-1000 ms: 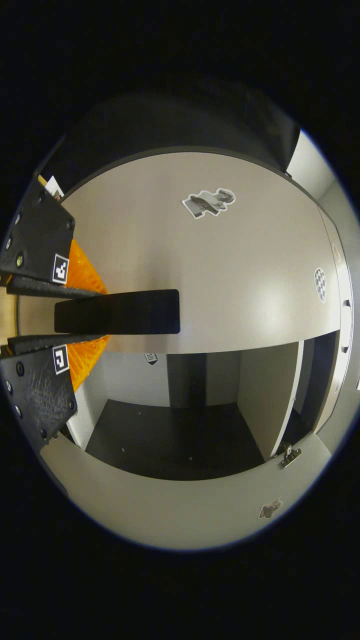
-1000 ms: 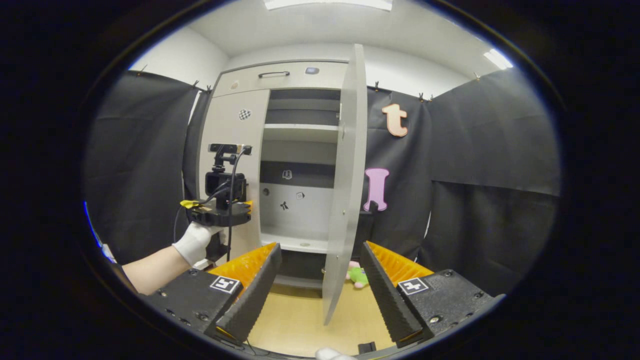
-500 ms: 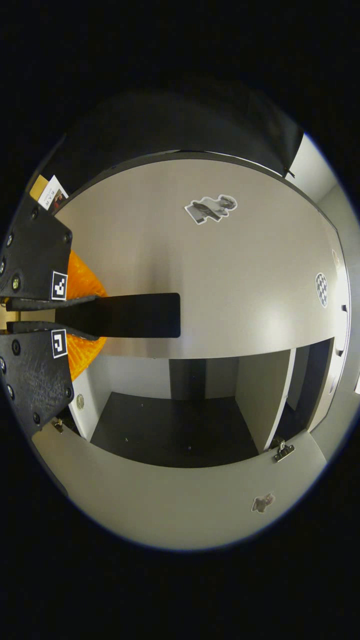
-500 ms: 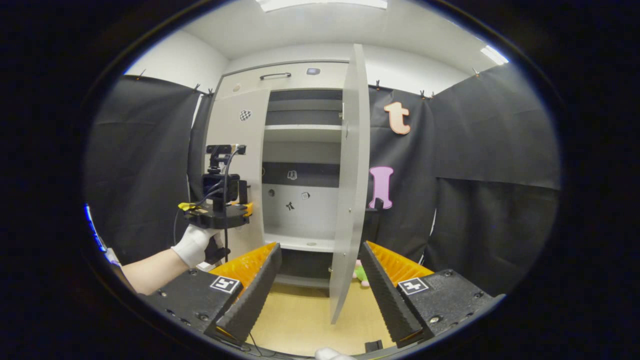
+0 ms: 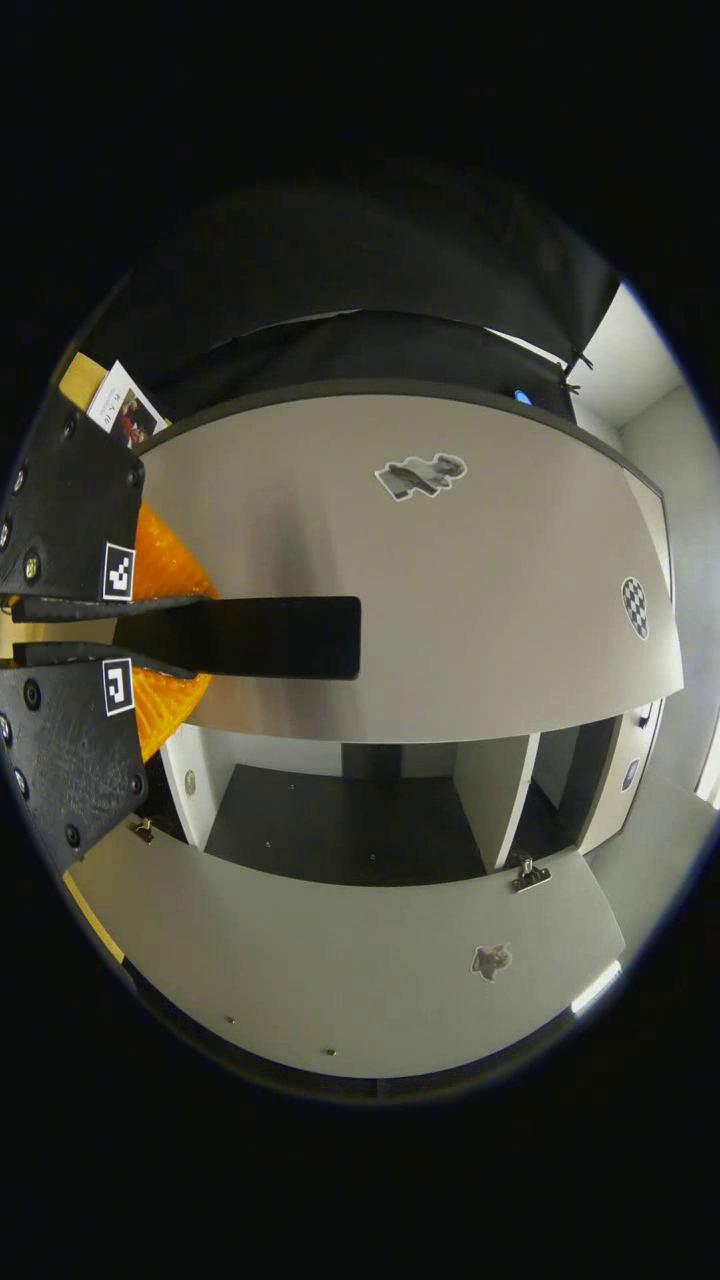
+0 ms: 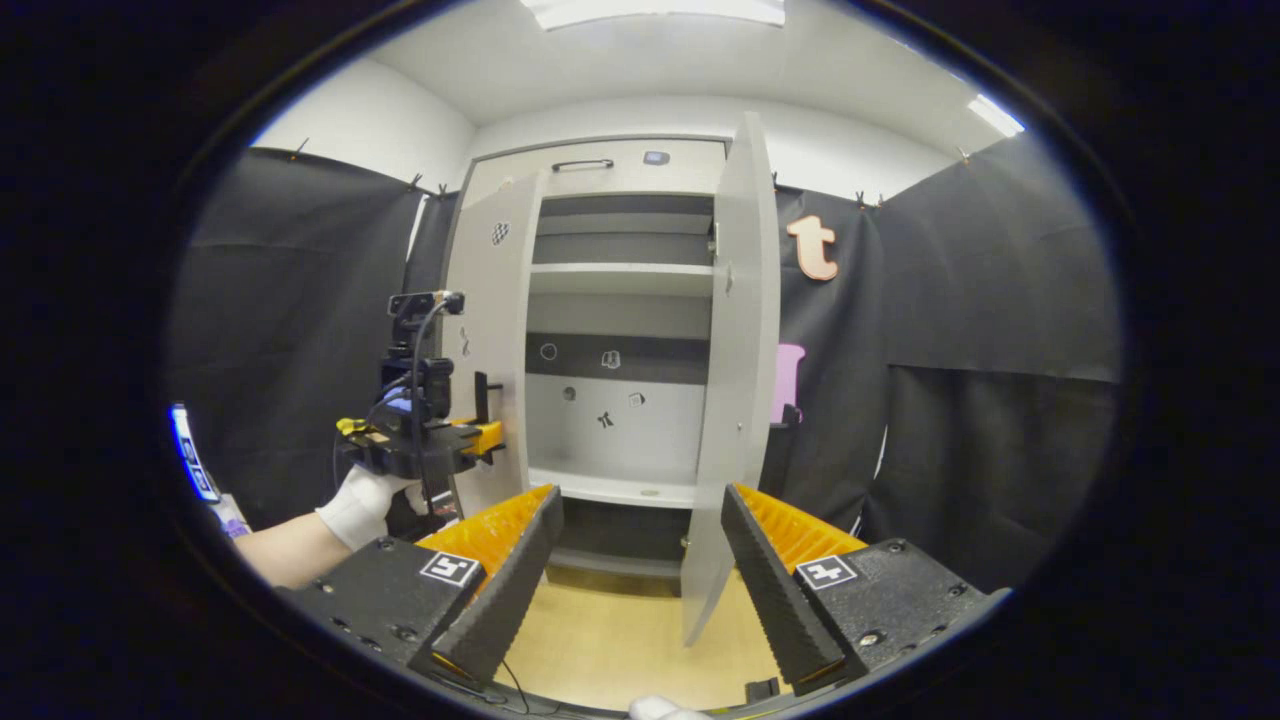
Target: Open the right door of the double-door shoe cabinet with the right hand, and open the left door with the left hand.
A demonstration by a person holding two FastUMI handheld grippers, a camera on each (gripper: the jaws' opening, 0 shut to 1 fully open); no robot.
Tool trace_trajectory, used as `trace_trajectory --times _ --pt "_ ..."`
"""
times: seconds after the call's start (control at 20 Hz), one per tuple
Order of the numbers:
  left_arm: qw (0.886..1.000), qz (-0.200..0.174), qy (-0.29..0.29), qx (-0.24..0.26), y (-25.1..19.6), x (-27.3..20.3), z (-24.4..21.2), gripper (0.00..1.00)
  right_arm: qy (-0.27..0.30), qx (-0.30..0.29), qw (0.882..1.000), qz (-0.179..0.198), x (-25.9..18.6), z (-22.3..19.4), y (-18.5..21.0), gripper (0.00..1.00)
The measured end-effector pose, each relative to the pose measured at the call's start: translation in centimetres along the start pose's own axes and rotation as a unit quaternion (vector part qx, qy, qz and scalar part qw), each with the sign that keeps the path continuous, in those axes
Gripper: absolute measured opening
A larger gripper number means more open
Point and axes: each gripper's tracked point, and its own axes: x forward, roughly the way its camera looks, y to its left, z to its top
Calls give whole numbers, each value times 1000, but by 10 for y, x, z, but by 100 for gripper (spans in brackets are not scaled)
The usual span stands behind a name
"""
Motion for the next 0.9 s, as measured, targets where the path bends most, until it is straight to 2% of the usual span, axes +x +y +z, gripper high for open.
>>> trace_trajectory --times 0.15,0.4,0.5,0.55,0.7,0.85,0.9 --pt "1000 -2 0 2 14 -26 0 7 0 6 1000 2 -8 -3 9 100" --pt "1000 22 -13 -2 54 -66 -3 6 3 3 1000 11 -17 -8 30 100" --pt "1000 27 -13 6 70 -73 -6 6 3 1 1000 16 -16 -9 39 100" --pt "1000 26 -15 8 76 -81 -5 0 5 2 1000 20 -17 -10 44 100" --pt "1000 23 -12 5 91 -89 -7 0 7 5 999 32 -14 -12 59 100" --pt "999 41 -13 14 115 -99 -8 0 5 5 999 38 -11 -12 68 100" --pt "999 48 -12 18 125 -101 -9 9 5 4 999 39 -11 -11 70 100"
